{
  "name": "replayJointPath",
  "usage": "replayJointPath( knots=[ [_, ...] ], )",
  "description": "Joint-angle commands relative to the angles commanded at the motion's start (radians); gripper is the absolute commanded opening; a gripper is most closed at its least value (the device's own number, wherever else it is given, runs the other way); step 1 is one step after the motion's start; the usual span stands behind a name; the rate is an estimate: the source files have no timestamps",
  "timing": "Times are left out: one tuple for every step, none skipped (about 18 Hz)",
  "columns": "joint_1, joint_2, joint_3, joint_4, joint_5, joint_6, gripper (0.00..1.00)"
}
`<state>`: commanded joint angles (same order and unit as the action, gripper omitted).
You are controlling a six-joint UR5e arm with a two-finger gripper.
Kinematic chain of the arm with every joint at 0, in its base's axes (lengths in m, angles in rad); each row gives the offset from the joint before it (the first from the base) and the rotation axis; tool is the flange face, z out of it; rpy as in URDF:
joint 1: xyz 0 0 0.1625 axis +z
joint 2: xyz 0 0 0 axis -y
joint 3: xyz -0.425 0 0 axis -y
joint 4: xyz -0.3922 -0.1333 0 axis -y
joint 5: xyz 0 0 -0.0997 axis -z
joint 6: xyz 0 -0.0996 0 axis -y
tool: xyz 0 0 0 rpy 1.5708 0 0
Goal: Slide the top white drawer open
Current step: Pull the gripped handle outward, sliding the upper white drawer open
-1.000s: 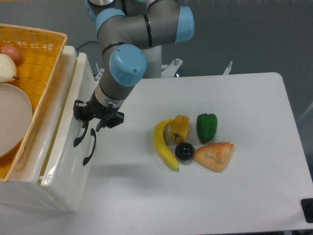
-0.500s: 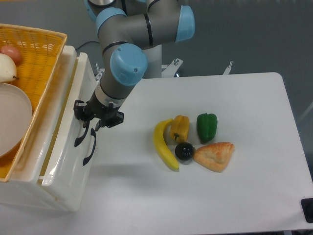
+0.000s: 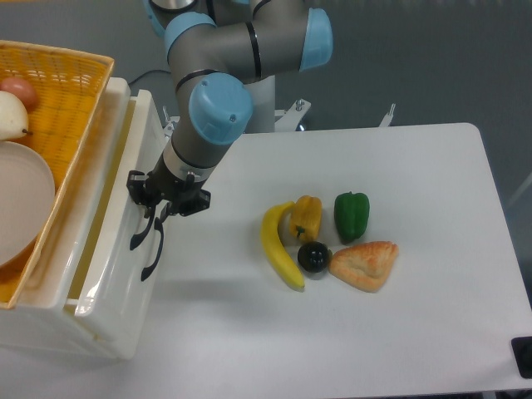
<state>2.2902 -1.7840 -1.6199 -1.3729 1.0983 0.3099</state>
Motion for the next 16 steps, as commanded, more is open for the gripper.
replayJointPath(
  knots=[
    [0.002,0.0,0.002,0.0,0.0,0.0,0.31],
    [0.002,0.0,0.002,0.0,0.0,-0.002,0.3],
    [0.003,0.0,0.002,0.0,0.0,0.0,0.3],
    [0.003,0.0,0.002,0.0,0.0,0.0,0.3],
    [0.008,0.0,0.002,0.0,0.002,0.0,0.3],
    [0.009,0.0,0.003,0.0,0.002,0.0,0.3],
    [0.011,0.0,0.003,0.0,0.002,0.0,0.3],
    [0.015,0.0,0.003,0.0,0.002,0.002,0.3],
    [0.021,0.002,0.003,0.0,0.002,0.002,0.3],
    [0.023,0.0,0.003,0.0,0.003,0.002,0.3],
    [0.026,0.0,0.003,0.0,0.003,0.003,0.3],
    [0.032,0.0,0.003,0.0,0.003,0.003,0.3],
    [0.034,0.0,0.005,0.0,0.003,0.003,0.3],
    [0.037,0.0,0.005,0.0,0.005,0.003,0.3],
    [0.046,0.0,0.008,0.0,0.005,0.005,0.3],
    [0.049,0.0,0.008,0.0,0.006,0.005,0.3]
  ],
)
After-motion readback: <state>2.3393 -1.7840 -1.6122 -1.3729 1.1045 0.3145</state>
